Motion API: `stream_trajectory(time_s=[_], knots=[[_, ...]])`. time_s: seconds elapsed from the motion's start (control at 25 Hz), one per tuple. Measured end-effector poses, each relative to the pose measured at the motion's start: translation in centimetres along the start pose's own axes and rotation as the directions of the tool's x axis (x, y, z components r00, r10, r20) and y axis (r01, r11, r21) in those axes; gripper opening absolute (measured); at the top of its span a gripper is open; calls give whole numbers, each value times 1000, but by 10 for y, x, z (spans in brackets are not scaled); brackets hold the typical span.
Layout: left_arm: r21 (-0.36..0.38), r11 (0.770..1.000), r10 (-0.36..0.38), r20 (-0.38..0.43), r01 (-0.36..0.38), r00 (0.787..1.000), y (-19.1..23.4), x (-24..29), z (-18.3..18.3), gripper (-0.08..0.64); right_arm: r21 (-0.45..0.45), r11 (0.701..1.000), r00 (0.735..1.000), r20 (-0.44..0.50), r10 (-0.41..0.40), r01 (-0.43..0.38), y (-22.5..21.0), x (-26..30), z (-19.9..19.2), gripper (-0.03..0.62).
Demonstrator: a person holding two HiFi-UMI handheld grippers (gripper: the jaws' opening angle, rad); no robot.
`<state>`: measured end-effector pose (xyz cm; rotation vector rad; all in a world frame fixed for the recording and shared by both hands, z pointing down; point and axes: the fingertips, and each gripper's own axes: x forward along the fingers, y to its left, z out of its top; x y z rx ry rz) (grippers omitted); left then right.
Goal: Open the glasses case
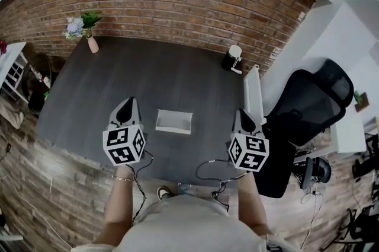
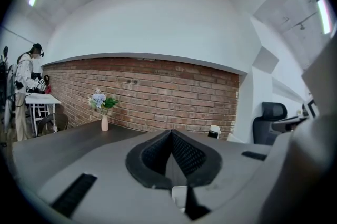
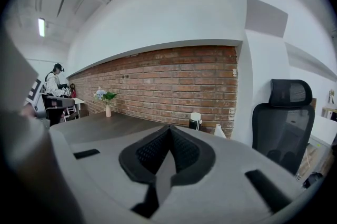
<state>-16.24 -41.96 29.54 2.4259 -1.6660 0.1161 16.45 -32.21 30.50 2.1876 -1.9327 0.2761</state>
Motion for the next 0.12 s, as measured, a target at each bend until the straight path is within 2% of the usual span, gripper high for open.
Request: stream_trajectory(time_s=[0.12], knots=[[0, 1000, -4, -2, 4, 1000, -2, 2, -1, -2, -2, 1000, 1000, -1, -3, 3, 0, 1, 0, 2]])
